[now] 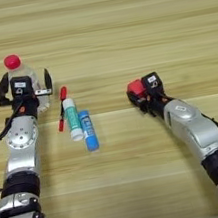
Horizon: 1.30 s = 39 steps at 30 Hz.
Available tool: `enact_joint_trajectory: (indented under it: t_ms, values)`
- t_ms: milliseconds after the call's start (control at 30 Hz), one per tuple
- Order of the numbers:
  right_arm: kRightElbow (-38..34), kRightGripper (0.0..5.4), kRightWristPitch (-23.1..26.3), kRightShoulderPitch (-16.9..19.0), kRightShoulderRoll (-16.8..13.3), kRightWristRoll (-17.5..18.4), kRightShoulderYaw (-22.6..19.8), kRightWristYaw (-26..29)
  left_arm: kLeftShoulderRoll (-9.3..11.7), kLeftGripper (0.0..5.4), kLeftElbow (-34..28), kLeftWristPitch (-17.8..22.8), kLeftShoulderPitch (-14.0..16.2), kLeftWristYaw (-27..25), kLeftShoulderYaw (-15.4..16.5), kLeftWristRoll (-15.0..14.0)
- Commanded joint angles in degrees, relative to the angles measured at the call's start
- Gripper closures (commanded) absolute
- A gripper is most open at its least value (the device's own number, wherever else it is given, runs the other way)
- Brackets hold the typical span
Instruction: Move the objects on the table
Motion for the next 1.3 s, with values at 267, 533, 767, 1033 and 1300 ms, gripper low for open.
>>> enact_joint_trajectory:
  t_ms: [267,533,767,1033,1300]
  values:
    - [0.5,2.75,3.0,2.2,-0.3,-0.4,1.6,1.0,-0.1,0.0,-1.2,0.3,0.3,0.3,-0.2,0.2]
    - [-1.8,1.94,-2.9,2.9,-0.6,-2.1,2.8,0.8,-0.1,0.0,-1.4,0.5,0.3,0.3,-0.3,0.3]
    - [-2.9,1.1,-6.6,3.1,-0.7,-2.7,2.6,0.2,-0.1,0.0,-1.5,0.5,0.4,0.3,-0.2,0.3]
    - [-3.6,0.28,-8.9,3.0,-0.3,-2.0,1.4,-1.0,-0.1,0.0,-1.5,0.5,0.4,0.2,-0.3,0.3]
    - [-4.9,0.02,-13.2,2.5,-0.2,-2.3,-0.8,-3.2,-0.2,0.0,-1.4,0.4,0.3,0.2,-0.3,0.4]
